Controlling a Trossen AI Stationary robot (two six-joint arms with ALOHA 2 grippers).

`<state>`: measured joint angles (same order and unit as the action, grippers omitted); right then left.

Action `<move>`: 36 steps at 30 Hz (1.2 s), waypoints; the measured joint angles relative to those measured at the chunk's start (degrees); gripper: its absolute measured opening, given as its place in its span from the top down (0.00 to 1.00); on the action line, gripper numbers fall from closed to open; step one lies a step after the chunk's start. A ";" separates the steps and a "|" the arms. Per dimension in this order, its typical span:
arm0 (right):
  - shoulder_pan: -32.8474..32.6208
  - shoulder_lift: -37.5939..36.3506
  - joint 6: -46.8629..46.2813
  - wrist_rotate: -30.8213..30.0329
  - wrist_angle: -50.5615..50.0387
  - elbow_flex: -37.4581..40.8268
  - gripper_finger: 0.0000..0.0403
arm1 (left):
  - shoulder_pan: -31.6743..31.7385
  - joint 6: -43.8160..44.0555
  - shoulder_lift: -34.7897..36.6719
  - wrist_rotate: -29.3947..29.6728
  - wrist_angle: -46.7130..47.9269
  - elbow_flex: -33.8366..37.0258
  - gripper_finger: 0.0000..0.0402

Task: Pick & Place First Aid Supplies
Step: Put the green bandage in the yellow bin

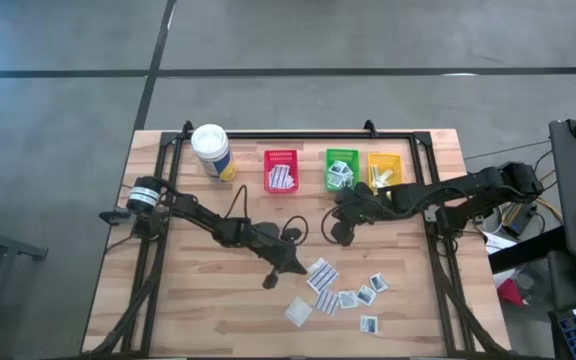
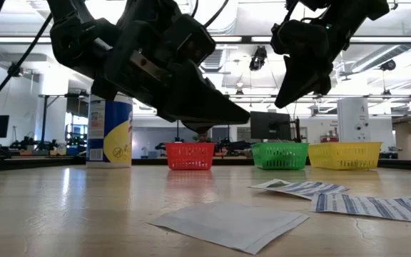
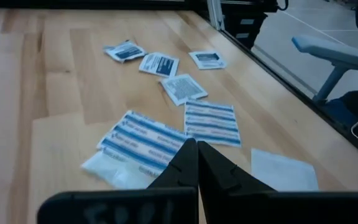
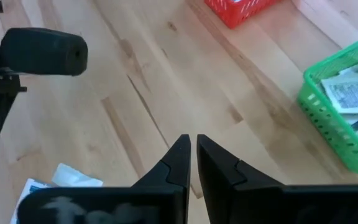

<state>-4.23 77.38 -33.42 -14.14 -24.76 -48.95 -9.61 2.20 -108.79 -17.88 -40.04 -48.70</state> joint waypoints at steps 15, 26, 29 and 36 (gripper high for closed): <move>-3.14 0.09 -3.46 -1.21 0.13 0.00 0.93 | -0.45 -0.48 -7.17 5.39 -0.01 -4.16 1.00; -3.14 0.09 -3.72 -2.57 0.22 0.00 0.93 | 0.29 0.22 -7.17 7.44 1.48 -3.57 1.00; -3.14 0.09 -3.71 -2.77 0.24 0.00 0.93 | 0.29 0.22 -7.17 7.40 1.48 -3.57 1.00; -3.12 0.09 -3.50 -4.08 0.22 0.00 0.93 | 0.40 0.75 -8.71 7.36 1.07 -4.02 1.00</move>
<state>-7.35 77.47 -36.93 -18.22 -24.53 -48.95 -9.21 2.95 -117.50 -10.52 -38.97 -52.72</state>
